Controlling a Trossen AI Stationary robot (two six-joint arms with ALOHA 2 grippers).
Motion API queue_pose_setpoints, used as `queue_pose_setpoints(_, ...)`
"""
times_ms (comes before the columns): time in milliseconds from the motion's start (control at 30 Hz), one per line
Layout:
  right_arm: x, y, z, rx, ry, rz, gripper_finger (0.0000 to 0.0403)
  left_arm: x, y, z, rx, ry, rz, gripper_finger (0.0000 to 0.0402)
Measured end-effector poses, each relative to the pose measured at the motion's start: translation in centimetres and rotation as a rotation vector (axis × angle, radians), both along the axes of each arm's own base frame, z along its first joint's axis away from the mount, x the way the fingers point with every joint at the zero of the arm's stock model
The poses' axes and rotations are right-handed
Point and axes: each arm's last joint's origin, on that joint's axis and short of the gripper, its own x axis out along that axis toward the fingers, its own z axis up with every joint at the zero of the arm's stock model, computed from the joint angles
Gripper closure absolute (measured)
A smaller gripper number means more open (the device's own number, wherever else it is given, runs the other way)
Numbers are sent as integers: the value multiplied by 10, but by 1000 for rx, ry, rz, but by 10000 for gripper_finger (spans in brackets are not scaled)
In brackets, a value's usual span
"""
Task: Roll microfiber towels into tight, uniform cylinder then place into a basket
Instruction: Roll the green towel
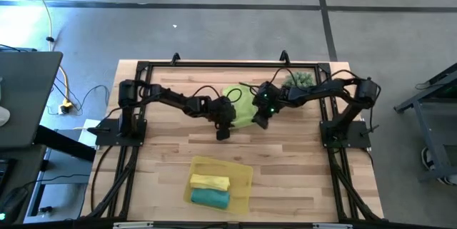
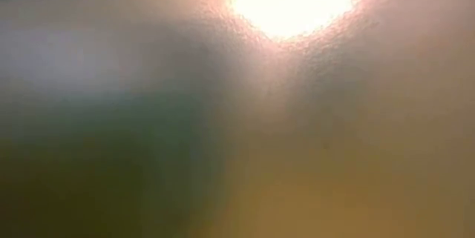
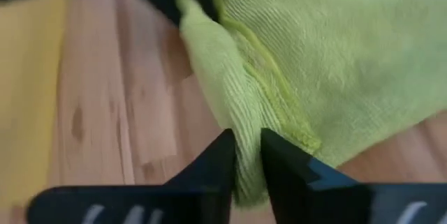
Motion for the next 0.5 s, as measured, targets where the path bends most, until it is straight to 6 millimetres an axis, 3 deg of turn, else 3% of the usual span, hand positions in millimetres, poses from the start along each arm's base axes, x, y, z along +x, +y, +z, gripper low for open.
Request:
queue_pose_setpoints(233,-9,10,33,-316,-125,304,288,-7,15,-1,-111,20,93,392)
queue_pose_setpoints(367,-8,34,47,-536,-167,490,286,-12,25,-2,-217,18,151,392)
queue_pose_setpoints(500,-1,62,43,-731,-136,617,290,-14,30,-3,-279,15,190,388)
